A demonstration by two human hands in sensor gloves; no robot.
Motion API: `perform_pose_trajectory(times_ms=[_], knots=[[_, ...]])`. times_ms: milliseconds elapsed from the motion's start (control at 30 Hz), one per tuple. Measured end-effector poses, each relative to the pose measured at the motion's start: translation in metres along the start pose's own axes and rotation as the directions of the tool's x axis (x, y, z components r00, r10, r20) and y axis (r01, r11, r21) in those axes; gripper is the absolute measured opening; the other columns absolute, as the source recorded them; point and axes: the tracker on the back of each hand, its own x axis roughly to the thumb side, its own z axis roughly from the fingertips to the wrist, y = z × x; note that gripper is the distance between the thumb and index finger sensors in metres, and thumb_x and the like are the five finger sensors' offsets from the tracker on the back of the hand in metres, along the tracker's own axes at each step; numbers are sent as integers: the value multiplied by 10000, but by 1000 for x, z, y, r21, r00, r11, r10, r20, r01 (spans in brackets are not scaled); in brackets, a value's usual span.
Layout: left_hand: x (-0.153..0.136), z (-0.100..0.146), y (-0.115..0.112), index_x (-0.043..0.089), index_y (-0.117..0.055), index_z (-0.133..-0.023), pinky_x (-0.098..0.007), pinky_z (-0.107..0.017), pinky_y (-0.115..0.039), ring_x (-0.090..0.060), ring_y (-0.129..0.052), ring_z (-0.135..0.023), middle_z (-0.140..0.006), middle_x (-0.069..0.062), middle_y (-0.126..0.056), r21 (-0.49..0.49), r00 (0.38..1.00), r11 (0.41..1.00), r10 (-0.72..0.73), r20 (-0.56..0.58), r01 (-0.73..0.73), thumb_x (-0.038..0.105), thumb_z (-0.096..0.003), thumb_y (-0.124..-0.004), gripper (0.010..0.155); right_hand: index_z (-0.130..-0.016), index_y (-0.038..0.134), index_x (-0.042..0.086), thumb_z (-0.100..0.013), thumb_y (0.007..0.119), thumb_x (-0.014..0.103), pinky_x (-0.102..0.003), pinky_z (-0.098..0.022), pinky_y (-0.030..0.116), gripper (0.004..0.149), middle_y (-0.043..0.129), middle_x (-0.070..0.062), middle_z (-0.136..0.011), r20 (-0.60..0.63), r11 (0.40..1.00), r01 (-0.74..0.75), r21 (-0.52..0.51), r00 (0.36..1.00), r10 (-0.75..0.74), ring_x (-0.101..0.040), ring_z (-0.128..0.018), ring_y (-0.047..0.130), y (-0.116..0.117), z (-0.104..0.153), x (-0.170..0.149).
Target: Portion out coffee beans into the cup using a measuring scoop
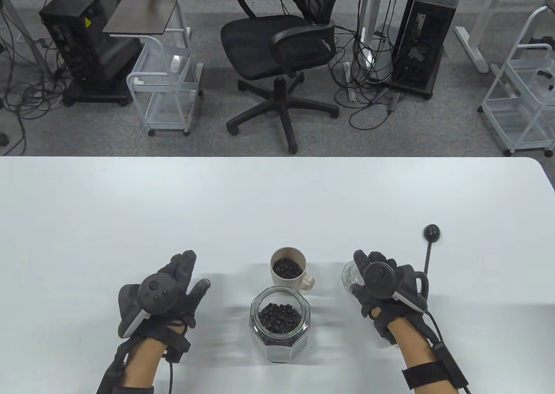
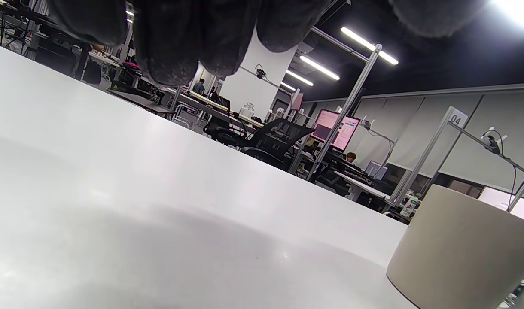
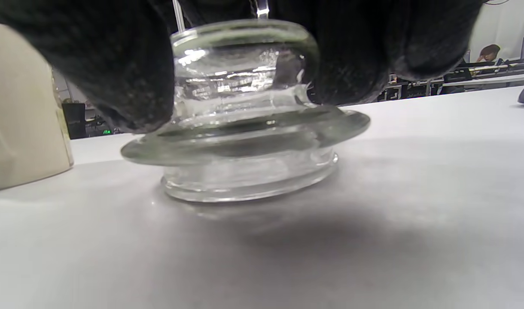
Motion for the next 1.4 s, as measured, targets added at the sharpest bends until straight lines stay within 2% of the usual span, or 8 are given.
perform_pose_trajectory(times_ms=[233, 400, 600, 767, 933, 1033, 1167, 1400], knots=[[1, 0, -1, 153, -471, -1112, -724, -680, -537, -547, -694, -1004, -1151, -205, -573, -2, 1000, 1000, -2, 1, 2, 671, -444, -564, 850, -1031, 591, 105, -417, 932, 411, -689, -516, 668, 767, 569, -348, -964, -57, 988, 154, -31, 986, -156, -556, -684, 808, -3, 2, -10], [1, 0, -1, 153, -472, -1112, -724, -679, -538, -546, -694, -1004, -1151, -206, -573, -4, 1000, 1000, -3, 0, 3, 671, -445, -565, 850, -1025, 601, 93, -406, 942, 423, -688, -502, 676, 780, 582, -352, -951, -86, 947, 306, -98, 945, -315, -552, -667, 818, -9, 5, -17], [1, 0, -1, 156, -473, -1112, -723, -679, -539, -545, -696, -1004, -1152, -204, -573, -6, 1000, 1000, -6, 0, 6, 671, -444, -564, 848, -1011, 629, 81, -397, 955, 451, -673, -483, 709, 788, 624, -348, -929, -62, 850, 494, -181, 857, -511, -525, -638, 855, -20, 10, -16], [1, 0, 0, 156, -472, -1113, -724, -679, -538, -546, -693, -1005, -1152, -205, -571, -4, 1000, 1000, -3, -2, 3, 671, -445, -564, 848, -1001, 654, 72, -394, 962, 463, -662, -470, 730, 785, 653, -347, -915, 4, 728, 645, -232, 749, -662, -513, -618, 877, -37, 15, -5], [0, -1, -1, 158, -473, -1113, -725, -679, -538, -547, -692, -1005, -1152, -206, -571, -6, 1000, 1000, 0, -2, 0, 671, -445, -565, 847, -1000, 661, 71, -399, 959, 475, -652, -469, 739, 782, 665, -341, -913, 69, 659, 714, -235, 689, -722, -501, -611, 886, -61, 14, 15], [1, -1, -2, 160, -473, -1112, -724, -680, -536, -545, -693, -1005, -1151, -207, -571, -9, 1000, 1000, -3, 2, 3, 670, -445, -565, 845, -998, 666, 73, -399, 958, 479, -647, -469, 742, 780, 669, -338, -912, 113, 646, 727, -232, 679, -725, -495, -609, 889, -70, 10, 31], [3, -1, -4, 158, -474, -1112, -725, -678, -537, -547, -695, -1003, -1151, -206, -573, -18, 1000, 1000, -5, 8, 5, 669, -446, -566, 845, -997, 668, 76, -399, 957, 485, -641, -470, 749, 780, 676, -332, -913, 203, 630, 741, -234, 671, -713, -486, -610, 894, -72, 8, 51], [4, -2, -6, 159, -471, -1114, -726, -681, -533, -546, -691, -1006, -1153, -207, -569, -31, 1000, 999, -8, 10, 9, 670, -445, -565, 847, -997, 666, 73, -400, 956, 482, -642, -472, 745, 780, 674, -332, -914, 350, 563, 796, -221, 604, -716, -488, -609, 893, -73, 25, 79]])
